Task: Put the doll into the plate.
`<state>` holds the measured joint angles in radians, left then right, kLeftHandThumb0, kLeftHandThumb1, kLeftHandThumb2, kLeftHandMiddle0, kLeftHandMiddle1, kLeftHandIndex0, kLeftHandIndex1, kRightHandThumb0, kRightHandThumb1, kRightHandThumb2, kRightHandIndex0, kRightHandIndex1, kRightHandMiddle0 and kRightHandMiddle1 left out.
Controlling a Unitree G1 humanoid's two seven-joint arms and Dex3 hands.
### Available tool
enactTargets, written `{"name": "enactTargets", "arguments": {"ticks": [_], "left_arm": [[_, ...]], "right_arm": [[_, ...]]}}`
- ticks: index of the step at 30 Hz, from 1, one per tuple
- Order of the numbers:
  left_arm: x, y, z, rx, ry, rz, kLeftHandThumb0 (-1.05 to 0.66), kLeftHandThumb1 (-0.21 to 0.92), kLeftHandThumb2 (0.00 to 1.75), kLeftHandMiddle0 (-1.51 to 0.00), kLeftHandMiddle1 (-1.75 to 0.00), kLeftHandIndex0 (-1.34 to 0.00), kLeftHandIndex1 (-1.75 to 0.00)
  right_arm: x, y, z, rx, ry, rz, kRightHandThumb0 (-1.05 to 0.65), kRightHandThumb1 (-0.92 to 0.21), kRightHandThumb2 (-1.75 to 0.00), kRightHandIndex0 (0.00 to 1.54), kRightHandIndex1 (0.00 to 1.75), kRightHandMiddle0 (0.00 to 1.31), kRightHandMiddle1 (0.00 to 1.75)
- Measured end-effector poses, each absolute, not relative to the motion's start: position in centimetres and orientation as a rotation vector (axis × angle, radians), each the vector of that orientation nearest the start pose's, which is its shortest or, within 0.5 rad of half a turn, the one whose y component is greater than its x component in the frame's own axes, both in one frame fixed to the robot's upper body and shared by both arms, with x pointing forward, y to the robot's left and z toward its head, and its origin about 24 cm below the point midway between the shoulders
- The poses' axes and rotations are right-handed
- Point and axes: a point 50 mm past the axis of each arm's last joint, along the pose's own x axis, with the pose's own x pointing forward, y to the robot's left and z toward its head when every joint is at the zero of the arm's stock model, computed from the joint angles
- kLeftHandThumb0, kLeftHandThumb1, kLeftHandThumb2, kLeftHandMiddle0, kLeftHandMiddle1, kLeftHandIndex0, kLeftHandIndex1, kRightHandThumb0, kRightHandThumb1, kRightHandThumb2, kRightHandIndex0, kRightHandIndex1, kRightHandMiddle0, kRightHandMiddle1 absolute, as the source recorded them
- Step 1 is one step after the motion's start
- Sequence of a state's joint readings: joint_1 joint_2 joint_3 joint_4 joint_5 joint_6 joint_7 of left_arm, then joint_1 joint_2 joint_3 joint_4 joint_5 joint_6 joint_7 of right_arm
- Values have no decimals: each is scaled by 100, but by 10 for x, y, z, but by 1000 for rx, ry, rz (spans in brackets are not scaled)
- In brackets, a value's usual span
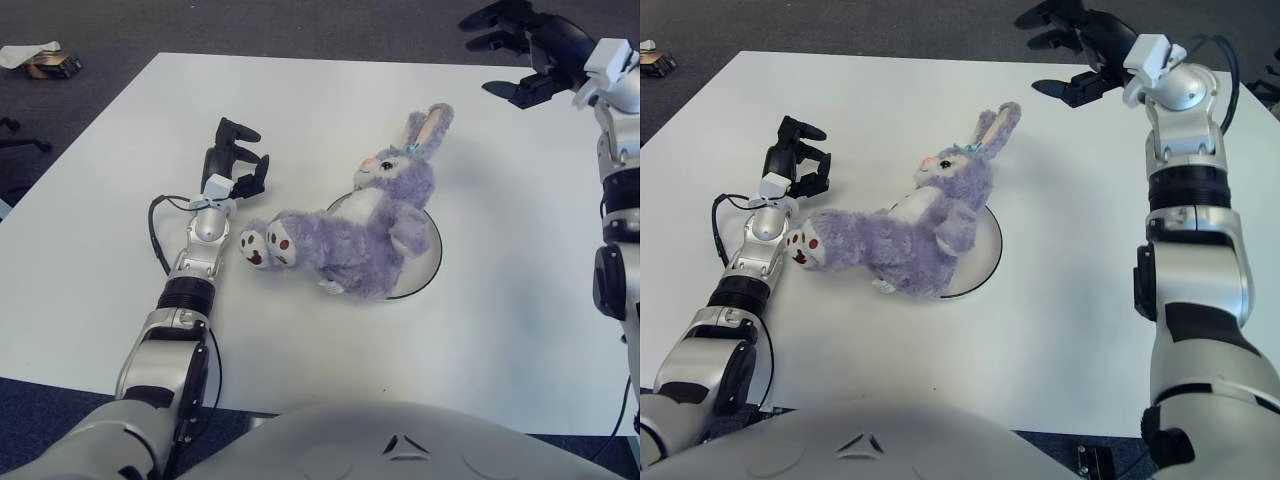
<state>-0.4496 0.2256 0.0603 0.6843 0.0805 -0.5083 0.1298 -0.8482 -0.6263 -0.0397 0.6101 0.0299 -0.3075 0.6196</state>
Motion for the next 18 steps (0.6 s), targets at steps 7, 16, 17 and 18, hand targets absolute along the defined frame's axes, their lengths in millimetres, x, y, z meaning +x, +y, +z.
{"name": "enactTargets", "arguments": {"ticks": [7,16,17,18], "left_arm": [[331,207,64,159,-240,140,-1,57,97,-49,-160,-23,-175],[337,214,58,114,-194,183,-1,54,103,-52,-162,-24,-175],[337,214,57,113,-190,185,-1,54,103,-52,-161,-24,-175],[337,214,57,111,-188,187,-1,54,102,-53,-160,-24,-175]], "right_arm": [[350,-233,191,-381,-272,358,-45,-80,-82,23,105,0,132],[356,-231,165,-75,-240,165,-35,-91,-54,36,127,18,172],[356,-230,161,-49,-235,142,-35,-91,-54,37,128,18,173],[356,-230,158,-29,-232,122,-35,-92,-53,38,129,19,173]]}}
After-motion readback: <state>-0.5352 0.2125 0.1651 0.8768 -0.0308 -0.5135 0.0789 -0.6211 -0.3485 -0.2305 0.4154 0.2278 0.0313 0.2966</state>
